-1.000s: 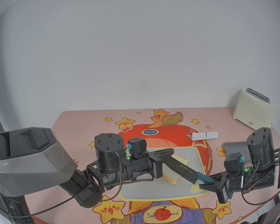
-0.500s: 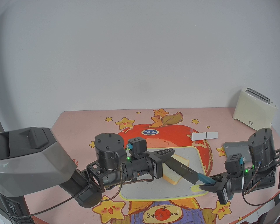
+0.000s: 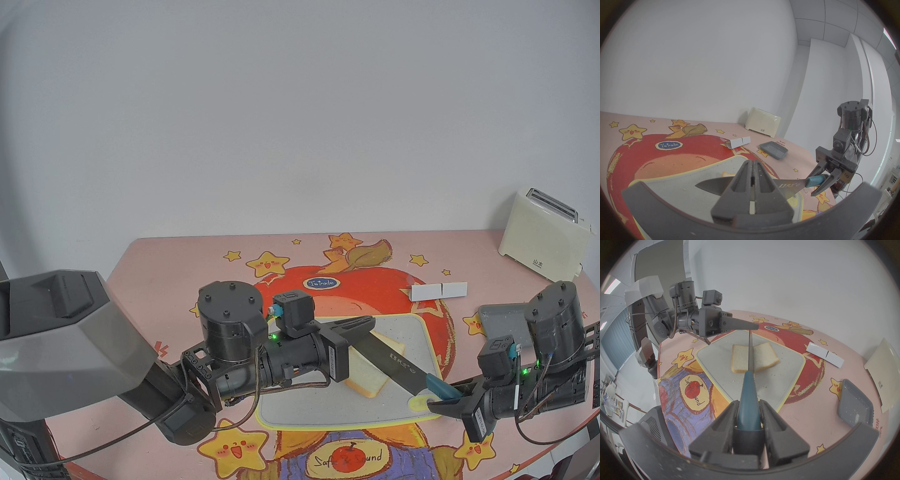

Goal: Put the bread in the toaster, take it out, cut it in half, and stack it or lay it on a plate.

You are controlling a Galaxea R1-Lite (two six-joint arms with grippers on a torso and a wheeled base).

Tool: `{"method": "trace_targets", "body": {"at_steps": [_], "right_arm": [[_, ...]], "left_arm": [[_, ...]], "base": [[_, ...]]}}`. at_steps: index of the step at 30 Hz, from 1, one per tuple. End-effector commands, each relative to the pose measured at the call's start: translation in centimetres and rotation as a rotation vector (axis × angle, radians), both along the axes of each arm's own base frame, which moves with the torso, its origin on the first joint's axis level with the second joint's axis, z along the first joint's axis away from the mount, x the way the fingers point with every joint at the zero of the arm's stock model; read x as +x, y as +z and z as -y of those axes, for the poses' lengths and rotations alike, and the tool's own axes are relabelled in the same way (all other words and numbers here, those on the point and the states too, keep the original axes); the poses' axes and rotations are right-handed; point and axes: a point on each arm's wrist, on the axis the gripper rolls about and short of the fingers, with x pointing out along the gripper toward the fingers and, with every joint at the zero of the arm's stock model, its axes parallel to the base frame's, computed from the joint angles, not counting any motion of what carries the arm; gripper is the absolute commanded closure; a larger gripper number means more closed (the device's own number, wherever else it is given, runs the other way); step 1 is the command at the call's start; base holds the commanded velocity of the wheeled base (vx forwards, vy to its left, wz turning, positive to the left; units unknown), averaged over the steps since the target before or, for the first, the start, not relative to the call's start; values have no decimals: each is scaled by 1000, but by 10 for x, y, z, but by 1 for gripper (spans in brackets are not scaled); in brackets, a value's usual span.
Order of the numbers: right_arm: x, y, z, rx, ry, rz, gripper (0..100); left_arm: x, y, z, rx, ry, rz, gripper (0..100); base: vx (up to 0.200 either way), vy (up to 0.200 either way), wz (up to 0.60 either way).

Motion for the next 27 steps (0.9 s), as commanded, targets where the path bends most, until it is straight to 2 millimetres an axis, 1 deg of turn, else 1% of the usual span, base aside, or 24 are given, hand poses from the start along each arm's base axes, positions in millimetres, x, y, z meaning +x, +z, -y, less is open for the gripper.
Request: {"method": "trace_targets", "body": {"at_steps": [1,8,13,27], "right_arm": [[0,0,0,0,0,1,100],[1,1,-1,4,0,2,100],[1,2,-1,12,-3,9,100],[4,13,-4,62,-5,59,100]], "left_arm": [[-1,0,-1,0,2,0,100],[0,-2,-1,5,2,-6,100],[0,-10,-1,21,5,-23,100],[0,-10,-2,22,16,-24,100]], "base": [[0,0,0],[0,0,0],[0,0,0],[0,0,0]]}}
